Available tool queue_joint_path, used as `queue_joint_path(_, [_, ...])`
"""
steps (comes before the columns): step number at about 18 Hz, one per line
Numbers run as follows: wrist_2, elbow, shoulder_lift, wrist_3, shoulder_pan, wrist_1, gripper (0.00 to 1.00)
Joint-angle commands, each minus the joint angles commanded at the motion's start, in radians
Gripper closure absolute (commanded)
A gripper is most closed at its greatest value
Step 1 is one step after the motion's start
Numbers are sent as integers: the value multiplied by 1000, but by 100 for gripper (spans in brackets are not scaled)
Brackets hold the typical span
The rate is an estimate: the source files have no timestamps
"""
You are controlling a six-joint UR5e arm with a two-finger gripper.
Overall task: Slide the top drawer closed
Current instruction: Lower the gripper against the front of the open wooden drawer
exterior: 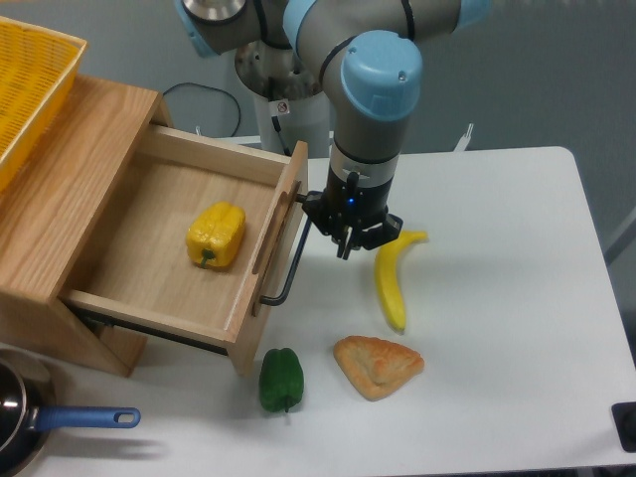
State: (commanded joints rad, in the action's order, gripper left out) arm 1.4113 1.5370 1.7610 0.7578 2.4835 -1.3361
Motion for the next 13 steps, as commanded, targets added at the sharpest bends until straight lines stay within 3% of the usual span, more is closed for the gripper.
queue_joint_path(13, [2, 0, -2, -57, -55, -2, 84])
